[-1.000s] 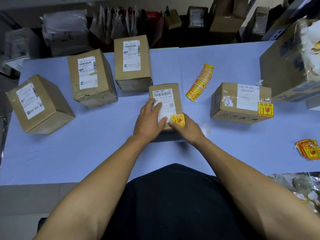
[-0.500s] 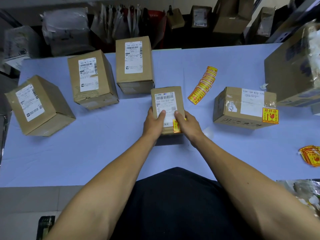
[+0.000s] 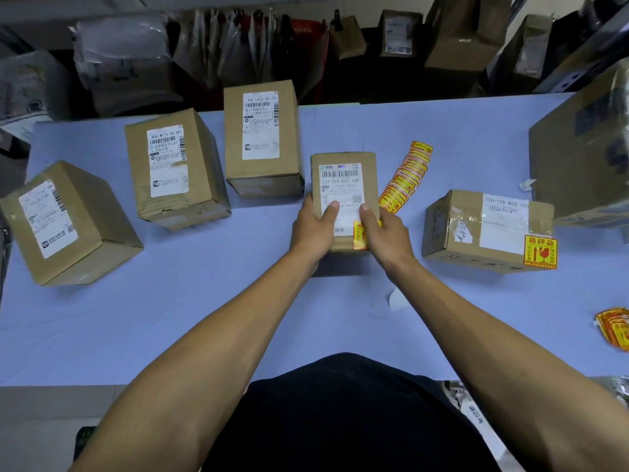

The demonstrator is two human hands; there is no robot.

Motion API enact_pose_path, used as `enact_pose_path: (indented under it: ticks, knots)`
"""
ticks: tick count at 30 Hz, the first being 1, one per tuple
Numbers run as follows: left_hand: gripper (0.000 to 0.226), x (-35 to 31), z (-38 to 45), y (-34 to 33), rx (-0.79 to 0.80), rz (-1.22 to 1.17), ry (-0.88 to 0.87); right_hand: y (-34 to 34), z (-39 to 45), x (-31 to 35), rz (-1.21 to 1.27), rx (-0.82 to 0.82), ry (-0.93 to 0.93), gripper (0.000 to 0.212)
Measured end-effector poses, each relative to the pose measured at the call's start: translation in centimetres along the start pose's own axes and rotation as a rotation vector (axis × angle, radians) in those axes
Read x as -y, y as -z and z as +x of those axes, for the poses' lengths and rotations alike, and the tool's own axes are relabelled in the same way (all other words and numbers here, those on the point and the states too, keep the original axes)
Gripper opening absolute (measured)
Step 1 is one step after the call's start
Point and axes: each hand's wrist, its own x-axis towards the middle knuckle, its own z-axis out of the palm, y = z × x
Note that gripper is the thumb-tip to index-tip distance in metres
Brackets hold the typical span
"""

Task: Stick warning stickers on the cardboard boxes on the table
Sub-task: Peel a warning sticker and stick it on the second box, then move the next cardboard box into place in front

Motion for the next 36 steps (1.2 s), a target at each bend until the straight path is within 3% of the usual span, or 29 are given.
enact_pose_path:
  ticks: [14,23,30,33,36]
  knots:
    - [0.039,-7.3,13.0,-2.2,0.045,0.068,-0.03,1.6,13.3,6.3,-0.065,0.022,-0.01,0.046]
    - [0.041,-6.2,13.5,-2.1,0.063,0.103,-0.062,1.2,13.4,5.2,-0.121,0.007,0.091,0.049]
    - [0.034,-9.1,12.2,-0.9,0.072,0.054,0.065,2.1,13.4,6.4,-0.153,0.043,0.017,0.051]
    - [0.033,-10.5,10.7,1.6,0.074,0.017,-0.079,2.6,12.7,7.7,-0.258,-0.116,0.079,0.059]
    - [0.04,-10.4,9.5,5.7,-0.051,0.245,-0.305,1.5,11.5,9.6,-0.361,-0.253,0.315,0.048]
